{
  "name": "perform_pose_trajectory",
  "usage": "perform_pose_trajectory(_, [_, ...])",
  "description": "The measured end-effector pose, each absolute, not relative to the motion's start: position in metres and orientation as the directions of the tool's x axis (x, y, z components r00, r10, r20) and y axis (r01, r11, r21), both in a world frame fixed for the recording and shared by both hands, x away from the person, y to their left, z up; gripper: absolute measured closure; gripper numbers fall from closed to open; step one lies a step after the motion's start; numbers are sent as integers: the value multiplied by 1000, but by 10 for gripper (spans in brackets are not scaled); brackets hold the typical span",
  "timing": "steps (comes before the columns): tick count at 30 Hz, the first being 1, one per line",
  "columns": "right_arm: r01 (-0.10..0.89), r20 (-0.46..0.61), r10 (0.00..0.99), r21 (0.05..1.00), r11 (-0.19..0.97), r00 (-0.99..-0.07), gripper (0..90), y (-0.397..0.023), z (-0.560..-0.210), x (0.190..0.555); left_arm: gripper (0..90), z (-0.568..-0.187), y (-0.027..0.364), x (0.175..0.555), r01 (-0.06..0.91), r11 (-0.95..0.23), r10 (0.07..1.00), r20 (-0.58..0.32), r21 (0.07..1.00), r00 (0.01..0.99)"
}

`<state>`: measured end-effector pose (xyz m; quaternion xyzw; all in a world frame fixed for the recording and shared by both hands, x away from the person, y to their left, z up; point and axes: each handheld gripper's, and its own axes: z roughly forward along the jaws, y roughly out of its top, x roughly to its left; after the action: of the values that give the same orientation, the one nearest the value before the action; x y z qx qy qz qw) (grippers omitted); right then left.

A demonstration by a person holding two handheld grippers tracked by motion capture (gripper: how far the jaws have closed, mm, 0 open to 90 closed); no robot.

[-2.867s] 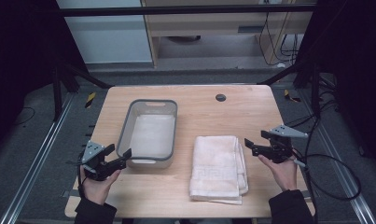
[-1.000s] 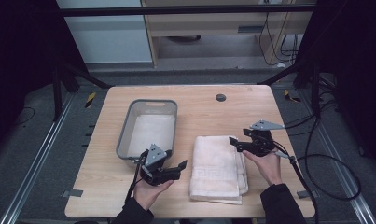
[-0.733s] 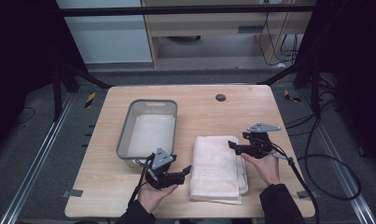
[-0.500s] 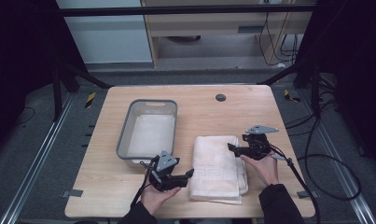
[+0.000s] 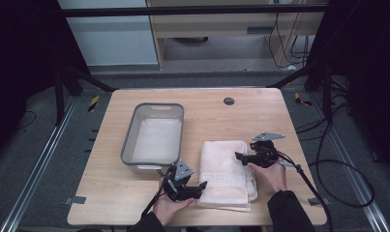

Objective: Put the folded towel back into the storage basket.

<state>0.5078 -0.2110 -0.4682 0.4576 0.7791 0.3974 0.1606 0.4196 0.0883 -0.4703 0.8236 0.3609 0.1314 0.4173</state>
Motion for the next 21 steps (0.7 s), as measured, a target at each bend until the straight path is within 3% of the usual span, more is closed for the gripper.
perform_pose_trajectory(21, [645, 164, 842, 722, 252, -513, 271, -212, -490, 515, 328, -497, 72, 429, 534, -429, 698, -108, 729, 708])
